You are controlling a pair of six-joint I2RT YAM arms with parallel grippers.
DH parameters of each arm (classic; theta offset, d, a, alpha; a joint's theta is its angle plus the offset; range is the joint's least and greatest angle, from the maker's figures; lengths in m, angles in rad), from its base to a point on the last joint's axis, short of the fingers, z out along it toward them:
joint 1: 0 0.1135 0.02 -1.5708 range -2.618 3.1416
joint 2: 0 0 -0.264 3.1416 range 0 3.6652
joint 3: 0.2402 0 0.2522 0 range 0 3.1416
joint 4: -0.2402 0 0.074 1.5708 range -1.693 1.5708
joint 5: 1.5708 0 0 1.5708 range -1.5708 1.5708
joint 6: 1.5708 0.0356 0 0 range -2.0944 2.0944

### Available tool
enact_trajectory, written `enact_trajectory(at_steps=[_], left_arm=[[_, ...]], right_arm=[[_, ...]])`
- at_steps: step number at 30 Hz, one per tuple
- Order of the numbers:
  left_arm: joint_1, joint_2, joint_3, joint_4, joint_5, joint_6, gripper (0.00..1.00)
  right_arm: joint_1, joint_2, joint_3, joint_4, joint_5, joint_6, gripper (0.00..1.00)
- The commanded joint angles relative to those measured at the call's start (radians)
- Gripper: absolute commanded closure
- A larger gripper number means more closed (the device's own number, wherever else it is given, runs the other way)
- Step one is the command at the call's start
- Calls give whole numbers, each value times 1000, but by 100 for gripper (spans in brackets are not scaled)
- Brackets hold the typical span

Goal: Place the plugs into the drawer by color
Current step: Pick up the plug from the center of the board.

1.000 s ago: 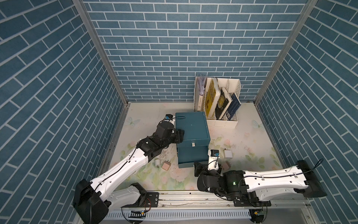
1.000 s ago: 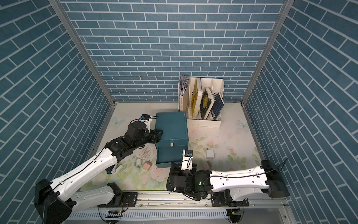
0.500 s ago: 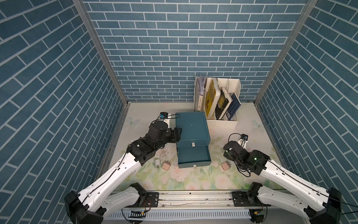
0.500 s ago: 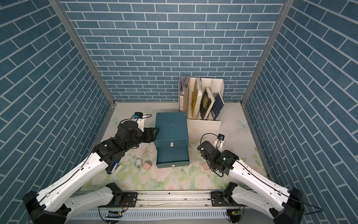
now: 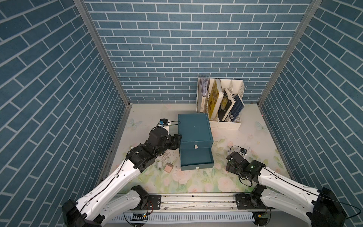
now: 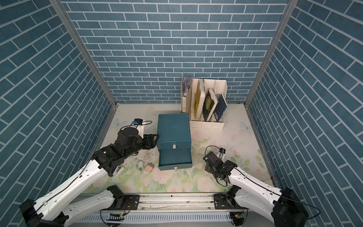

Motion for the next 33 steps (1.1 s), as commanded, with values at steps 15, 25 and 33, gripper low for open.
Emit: enact_trajectory(at_steps=[15,25,33], left_arm=[[1,3,-16,1,-12,2,28],[1,12,-23,8,-8,4,28],[1,18,-42,13,-23,8,28]], right_arm=[[56,135,17,55,-1,104,28],[112,54,-22,30,22,161,56],[217,-83,47,-34,112,187,99]])
